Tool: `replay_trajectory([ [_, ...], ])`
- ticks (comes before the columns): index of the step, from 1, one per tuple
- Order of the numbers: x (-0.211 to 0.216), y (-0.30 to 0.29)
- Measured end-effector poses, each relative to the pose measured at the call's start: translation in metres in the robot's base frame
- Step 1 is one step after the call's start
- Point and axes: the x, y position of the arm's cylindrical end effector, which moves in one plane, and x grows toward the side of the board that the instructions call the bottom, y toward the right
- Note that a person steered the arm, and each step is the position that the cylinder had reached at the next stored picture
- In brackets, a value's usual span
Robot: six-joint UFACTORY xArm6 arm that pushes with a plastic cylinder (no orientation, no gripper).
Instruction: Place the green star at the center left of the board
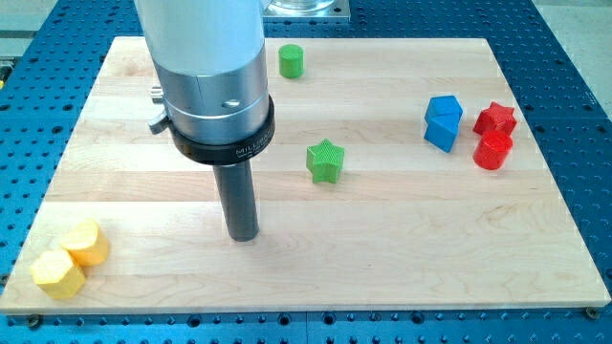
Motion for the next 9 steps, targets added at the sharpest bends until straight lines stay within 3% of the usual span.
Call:
replay_trajectory([
  [3, -0.042, 0.042],
  [6, -0.056, 0.055],
  [8, -0.054, 0.096],
  [9, -0.088, 0.104],
])
